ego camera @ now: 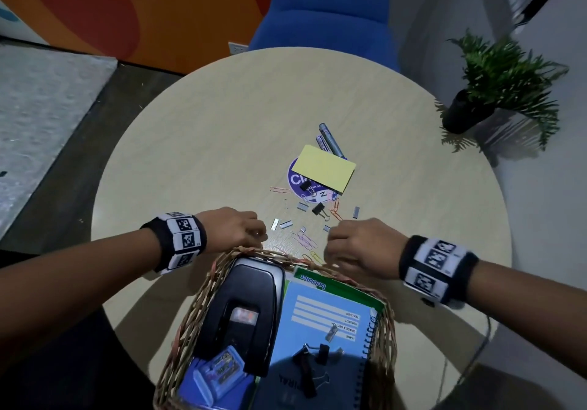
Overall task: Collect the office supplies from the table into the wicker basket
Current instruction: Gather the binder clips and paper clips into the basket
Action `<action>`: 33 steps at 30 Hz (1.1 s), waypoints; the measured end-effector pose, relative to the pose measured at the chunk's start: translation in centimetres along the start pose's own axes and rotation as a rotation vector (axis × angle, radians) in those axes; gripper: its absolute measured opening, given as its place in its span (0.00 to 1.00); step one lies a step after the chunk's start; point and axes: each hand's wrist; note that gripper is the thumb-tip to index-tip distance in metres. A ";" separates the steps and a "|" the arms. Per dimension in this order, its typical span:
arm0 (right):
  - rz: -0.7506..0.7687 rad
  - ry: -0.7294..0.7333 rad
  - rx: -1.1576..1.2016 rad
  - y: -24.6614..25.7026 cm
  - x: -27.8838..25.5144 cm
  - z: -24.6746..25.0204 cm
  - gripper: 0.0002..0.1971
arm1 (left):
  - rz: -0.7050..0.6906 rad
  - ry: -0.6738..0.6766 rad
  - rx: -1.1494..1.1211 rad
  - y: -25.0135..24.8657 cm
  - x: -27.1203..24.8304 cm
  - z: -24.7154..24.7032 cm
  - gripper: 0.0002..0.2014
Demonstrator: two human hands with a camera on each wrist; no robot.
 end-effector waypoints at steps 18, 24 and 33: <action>0.123 0.180 -0.031 -2.5 6.6 -4.4 0.08 | 0.252 0.094 -0.139 0.4 0.1 -0.1 0.10; -0.019 0.396 -0.084 -1.7 8.3 -3.3 0.08 | 0.438 0.220 -0.173 1.6 -2.6 1.0 0.09; -0.167 0.315 0.024 -0.9 6.8 -1.8 0.09 | 0.878 -0.481 -0.650 -2.5 -6.5 6.4 0.06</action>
Point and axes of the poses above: each hand's wrist, its own x-axis towards the middle knuckle, its own z-axis out of the back of the hand, y = z × x, and after that the axes turned 5 degrees about -y, right-handed
